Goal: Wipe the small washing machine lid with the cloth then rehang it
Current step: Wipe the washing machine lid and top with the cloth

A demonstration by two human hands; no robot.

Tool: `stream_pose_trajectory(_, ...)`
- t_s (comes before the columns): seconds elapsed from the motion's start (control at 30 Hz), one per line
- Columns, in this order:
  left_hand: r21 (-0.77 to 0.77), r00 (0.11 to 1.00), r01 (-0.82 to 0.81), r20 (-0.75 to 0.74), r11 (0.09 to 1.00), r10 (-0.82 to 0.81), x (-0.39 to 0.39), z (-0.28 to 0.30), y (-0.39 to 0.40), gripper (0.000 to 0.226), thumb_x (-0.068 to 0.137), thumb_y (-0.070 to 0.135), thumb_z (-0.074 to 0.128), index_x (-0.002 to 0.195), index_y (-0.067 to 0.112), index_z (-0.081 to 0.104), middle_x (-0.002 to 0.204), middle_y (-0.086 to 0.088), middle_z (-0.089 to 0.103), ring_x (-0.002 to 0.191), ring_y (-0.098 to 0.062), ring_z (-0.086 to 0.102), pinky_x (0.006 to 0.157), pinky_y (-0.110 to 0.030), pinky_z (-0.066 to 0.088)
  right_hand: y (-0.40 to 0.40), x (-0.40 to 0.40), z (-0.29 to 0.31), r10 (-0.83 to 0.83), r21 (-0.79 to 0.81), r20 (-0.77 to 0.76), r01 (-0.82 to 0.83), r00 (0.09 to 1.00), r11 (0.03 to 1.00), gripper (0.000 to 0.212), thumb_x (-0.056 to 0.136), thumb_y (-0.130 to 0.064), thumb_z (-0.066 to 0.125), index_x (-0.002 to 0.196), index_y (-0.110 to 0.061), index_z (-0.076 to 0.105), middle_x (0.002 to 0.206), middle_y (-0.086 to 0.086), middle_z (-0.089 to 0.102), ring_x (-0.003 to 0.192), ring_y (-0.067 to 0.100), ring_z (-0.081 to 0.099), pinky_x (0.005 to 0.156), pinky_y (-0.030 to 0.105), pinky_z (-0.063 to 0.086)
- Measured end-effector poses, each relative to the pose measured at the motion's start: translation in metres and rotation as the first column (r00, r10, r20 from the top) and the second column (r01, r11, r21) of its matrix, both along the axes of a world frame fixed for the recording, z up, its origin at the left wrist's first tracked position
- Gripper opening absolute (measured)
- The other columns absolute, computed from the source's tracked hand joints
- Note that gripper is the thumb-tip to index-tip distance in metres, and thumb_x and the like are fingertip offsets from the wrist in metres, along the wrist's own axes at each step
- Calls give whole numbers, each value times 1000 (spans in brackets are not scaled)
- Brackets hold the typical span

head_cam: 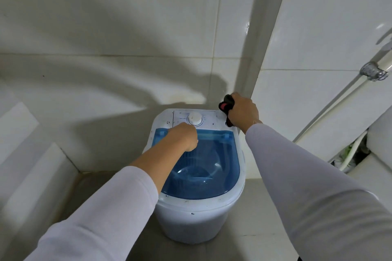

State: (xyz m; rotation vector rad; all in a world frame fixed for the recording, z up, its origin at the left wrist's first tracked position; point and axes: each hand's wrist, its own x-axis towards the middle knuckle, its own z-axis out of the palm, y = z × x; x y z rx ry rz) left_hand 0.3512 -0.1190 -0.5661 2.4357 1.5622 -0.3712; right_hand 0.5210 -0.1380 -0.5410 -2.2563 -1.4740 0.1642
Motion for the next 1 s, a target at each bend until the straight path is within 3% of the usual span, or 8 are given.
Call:
stream_pose_trajectory(0.1,19,1000,-15,-17,1000,16,3,-1,5,34,98,22,43,67,7,46,67,-1,41,62,-14,44,67,-27,40,16,-1,-7,47,-58,91,-42,995,997,41,87,-3,47,126,-13,46,111,19,61,96,37,60,72,36,49)
stream_pose_trajectory(0.27,-9,999,35,-23,999,-35,0,2,10,30,99,21,40,114,0,56,94,-10,53,86,-22,53,71,-28,42,32,3,-12,142,-217,-13,-141,990,966,42,88,-18,53,129,-13,46,117,15,60,96,31,57,74,30,43)
stream_pose_trajectory(0.33,-3,999,40,-9,999,-40,0,1,11,29,99,20,40,112,0,57,103,-14,55,86,-23,53,71,-29,42,34,6,-14,164,-236,-57,-172,985,956,40,85,-18,59,123,-11,51,113,14,62,98,30,59,74,27,41)
stream_pose_trajectory(0.47,25,998,52,20,998,-52,1,0,12,27,99,19,42,105,0,58,91,-8,48,82,-20,48,71,-29,42,28,7,-22,186,-139,-29,-189,982,972,31,82,-6,57,113,-10,60,105,14,66,84,26,57,71,29,44)
stream_pose_trajectory(0.7,28,998,56,3,998,-56,0,2,6,22,98,20,42,102,5,58,75,-3,42,81,-20,49,71,-28,42,-1,8,-29,347,-139,122,-330,930,934,39,76,3,56,111,-12,65,107,12,61,99,33,57,80,39,51)
stream_pose_trajectory(0.83,-2,998,61,14,998,-61,-2,3,7,29,99,21,40,107,1,59,69,0,39,83,-19,47,73,-29,41,-18,11,-29,433,-134,96,-419,896,898,41,75,9,54,109,-10,68,109,12,62,101,31,57,81,37,49)
stream_pose_trajectory(0.93,-9,999,32,26,999,-32,-2,4,8,32,100,24,39,115,3,58,91,-6,54,85,-19,48,76,-29,43,-19,17,-15,448,-242,56,-424,892,873,43,77,10,49,110,-12,67,108,10,64,100,29,57,84,35,48)
stream_pose_trajectory(1.0,-17,1000,17,19,1000,-17,-2,6,8,33,100,24,39,119,4,56,115,-12,58,87,-20,49,81,-30,45,-16,23,-4,348,-167,5,-343,937,924,40,76,8,47,106,-11,67,100,9,66,92,29,60,80,35,51)
